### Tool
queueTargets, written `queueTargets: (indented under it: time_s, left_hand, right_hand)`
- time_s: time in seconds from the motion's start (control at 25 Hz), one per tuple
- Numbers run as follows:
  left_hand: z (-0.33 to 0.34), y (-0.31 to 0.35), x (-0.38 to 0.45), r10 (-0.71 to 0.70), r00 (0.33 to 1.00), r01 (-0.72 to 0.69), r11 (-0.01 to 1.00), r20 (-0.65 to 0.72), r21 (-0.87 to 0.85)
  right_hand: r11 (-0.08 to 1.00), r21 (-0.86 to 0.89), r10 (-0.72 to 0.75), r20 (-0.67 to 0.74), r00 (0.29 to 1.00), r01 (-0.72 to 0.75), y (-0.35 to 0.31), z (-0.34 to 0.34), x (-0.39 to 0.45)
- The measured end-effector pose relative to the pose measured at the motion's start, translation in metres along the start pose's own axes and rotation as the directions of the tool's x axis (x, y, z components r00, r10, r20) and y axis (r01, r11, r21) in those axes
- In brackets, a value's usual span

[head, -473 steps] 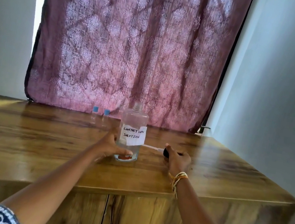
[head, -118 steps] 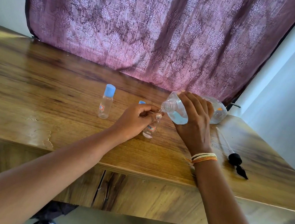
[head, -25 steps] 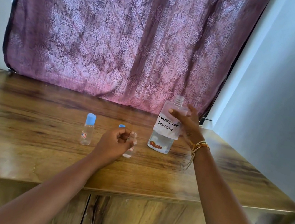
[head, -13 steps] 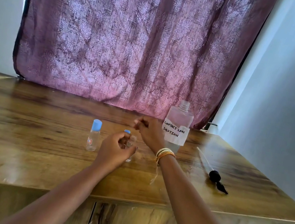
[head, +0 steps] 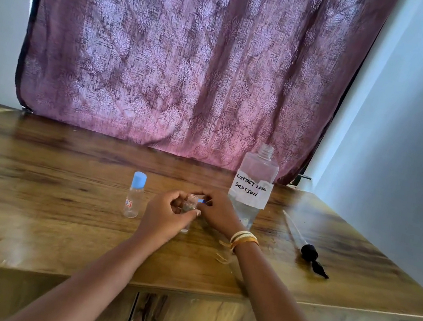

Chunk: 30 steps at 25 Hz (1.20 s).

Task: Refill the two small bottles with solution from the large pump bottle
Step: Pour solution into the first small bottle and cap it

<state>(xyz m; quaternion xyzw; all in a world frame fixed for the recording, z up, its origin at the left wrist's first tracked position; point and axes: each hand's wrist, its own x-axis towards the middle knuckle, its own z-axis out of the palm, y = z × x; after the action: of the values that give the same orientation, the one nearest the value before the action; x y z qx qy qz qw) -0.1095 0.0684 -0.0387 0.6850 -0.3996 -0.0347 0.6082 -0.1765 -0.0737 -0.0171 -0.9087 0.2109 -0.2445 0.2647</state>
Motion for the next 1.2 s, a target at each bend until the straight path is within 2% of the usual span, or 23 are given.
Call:
queueTargets:
  time_s: [0.12, 0.32, 0.44, 0.52, 0.64, 0.84, 0.96, 1.12, 1.2]
  left_hand:
    - [-0.001, 0.002, 0.0, -0.018, 1.0, 0.018, 1.0, -0.009, -0.015]
    - [0.0, 0.004, -0.002, -0.026, 1.0, 0.026, 0.999, -0.001, -0.04]
    - [0.001, 0.002, -0.001, -0.036, 0.999, 0.038, 0.995, 0.028, -0.092]
    - [0.001, 0.0, -0.001, -0.027, 0.999, 0.029, 0.997, 0.034, -0.074]
    - [0.001, 0.001, -0.001, -0.012, 0.999, 0.015, 0.997, 0.037, -0.082]
    - [-0.001, 0.004, -0.002, -0.03, 0.997, 0.034, 0.997, 0.065, -0.068]
    - [-0.003, 0.006, -0.004, 0.001, 0.997, 0.003, 0.998, 0.08, -0.055]
    - [-0.005, 0.005, -0.005, 0.028, 0.996, -0.022, 0.997, 0.083, -0.077]
    - [-0.004, 0.003, -0.004, 0.017, 0.997, -0.01, 0.995, 0.077, -0.097]
  right_hand:
    - [0.94, 0.329, 0.133, -0.098, 0.986, -0.094, -0.005, -0.002, -0.029]
    - [0.875, 0.482, 0.163, -0.366, 0.916, 0.037, -0.023, -0.004, -0.054]
    - [0.834, 0.537, 0.115, -0.402, 0.908, 0.132, -0.037, -0.013, -0.052]
    - [0.848, 0.507, 0.027, -0.329, 0.944, 0.152, -0.044, -0.018, -0.05]
    - [0.936, 0.315, -0.078, -0.252, 0.965, 0.158, -0.045, -0.022, -0.045]
    - [0.969, 0.179, -0.153, -0.105, 0.983, 0.17, -0.044, -0.028, -0.041]
    - [0.98, 0.125, -0.15, -0.066, 0.987, 0.157, -0.05, -0.034, -0.041]
    - [0.991, -0.094, -0.104, -0.147, 0.984, 0.091, -0.062, -0.038, -0.042]
    - [0.993, -0.098, -0.079, -0.111, 0.991, 0.068, -0.065, -0.037, -0.042]
